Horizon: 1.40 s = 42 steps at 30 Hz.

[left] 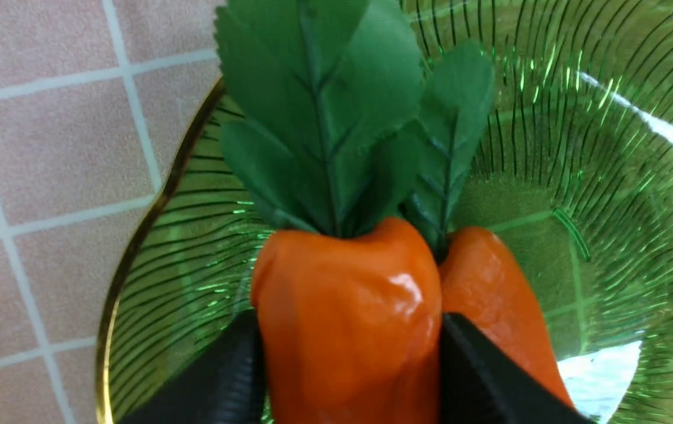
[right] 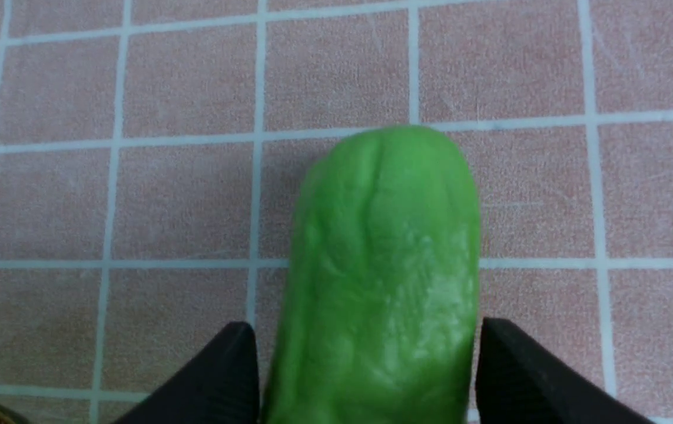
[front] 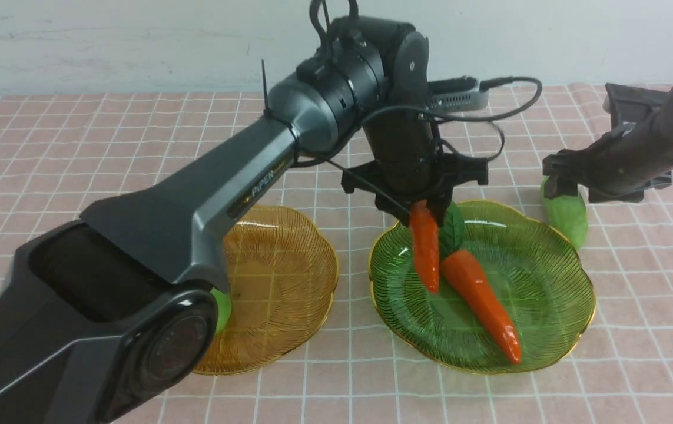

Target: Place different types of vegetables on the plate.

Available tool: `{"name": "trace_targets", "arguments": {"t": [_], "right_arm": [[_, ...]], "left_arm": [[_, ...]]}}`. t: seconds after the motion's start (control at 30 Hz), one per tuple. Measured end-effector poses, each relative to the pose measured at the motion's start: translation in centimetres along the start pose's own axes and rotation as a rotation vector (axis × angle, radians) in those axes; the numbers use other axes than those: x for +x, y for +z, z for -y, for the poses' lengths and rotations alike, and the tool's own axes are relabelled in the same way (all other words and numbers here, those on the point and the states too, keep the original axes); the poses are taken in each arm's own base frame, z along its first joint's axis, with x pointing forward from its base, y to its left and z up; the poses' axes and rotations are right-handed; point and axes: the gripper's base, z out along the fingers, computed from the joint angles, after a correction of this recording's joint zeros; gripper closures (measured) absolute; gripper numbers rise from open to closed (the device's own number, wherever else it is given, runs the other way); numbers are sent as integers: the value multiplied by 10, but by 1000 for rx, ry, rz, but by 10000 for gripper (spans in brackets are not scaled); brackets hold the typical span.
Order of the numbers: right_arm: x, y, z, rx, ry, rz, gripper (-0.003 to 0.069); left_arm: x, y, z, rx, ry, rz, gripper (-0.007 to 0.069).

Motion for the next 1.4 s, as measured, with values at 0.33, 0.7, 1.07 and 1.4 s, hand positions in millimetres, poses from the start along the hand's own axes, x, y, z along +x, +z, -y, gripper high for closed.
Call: {"name": "trace_targets", "arguments": {"t": [0.33,0.7,1.07,1.4], "right_arm": [[-2,9,1,1,-23,-35,249],[-57,-96,-27,-50,-57,90,249],[-33,-153,-146,-371,-173,1,249],[29,-109,-262,-501,-360,-81,249]], "left_arm": [[2,0,5,51,-11,-23,89],[-9,-87,-1,26,130,167,559],[33,-215,-15,-60,247,352,628],[135,-271,-75,-269,121,369,628]]}}
